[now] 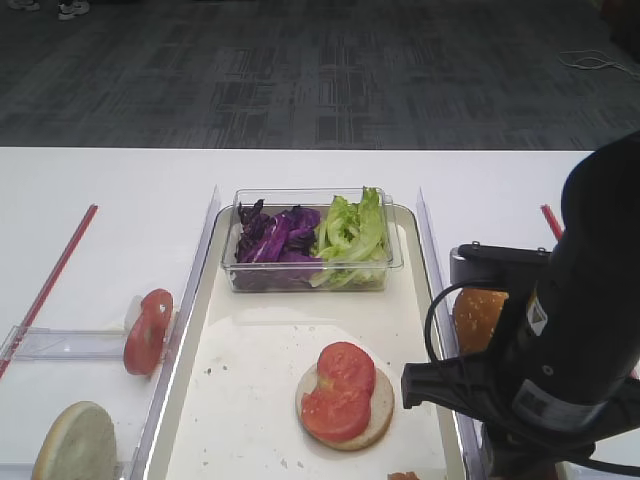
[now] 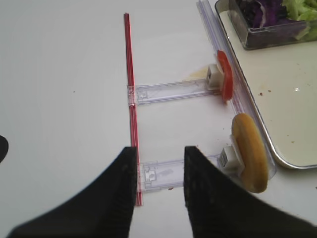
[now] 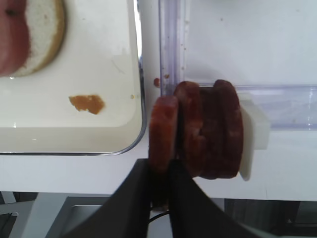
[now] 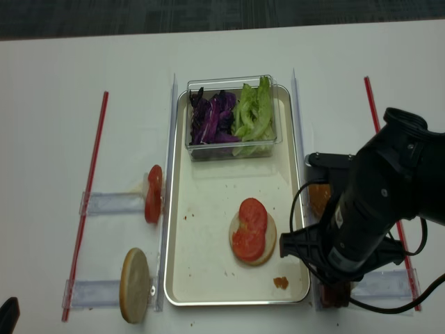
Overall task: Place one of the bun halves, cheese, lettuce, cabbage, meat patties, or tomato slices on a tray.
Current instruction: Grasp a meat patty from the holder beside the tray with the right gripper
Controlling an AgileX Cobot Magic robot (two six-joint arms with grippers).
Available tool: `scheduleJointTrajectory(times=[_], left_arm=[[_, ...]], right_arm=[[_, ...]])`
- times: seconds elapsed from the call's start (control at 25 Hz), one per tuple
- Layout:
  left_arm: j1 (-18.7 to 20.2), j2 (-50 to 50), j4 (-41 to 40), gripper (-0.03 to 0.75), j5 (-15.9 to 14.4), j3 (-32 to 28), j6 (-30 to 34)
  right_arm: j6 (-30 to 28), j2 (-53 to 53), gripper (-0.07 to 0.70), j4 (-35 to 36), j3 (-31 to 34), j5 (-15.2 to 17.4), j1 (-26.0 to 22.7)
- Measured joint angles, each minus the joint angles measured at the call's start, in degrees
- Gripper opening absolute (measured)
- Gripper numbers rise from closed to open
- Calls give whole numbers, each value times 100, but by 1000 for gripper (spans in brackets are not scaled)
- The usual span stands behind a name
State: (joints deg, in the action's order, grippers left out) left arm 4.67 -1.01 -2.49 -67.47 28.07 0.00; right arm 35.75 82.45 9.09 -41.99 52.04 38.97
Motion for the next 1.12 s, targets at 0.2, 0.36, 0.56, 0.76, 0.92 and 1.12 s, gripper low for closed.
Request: scheduleJointTrajectory(times=[0.2,0.36,0.56,0.76,0.92,1.12], left_arm=[[0,0,0,225,0,0,0],[0,0,0,225,0,0,0],[0,0,0,225,0,0,0],[0,0,0,225,0,0,0],[0,0,0,225,0,0,0],[0,0,0,225,0,0,0]], right_arm=[[0,0,108,-63,0,22,0],[0,0,108,-196,0,41,0],[0,0,108,-267,-12,56,0],[-12,0,104,-320,-12,56,0],[-12,0,90,-320,-12,56,0],[-12,0,88,-320,-12,46,0]])
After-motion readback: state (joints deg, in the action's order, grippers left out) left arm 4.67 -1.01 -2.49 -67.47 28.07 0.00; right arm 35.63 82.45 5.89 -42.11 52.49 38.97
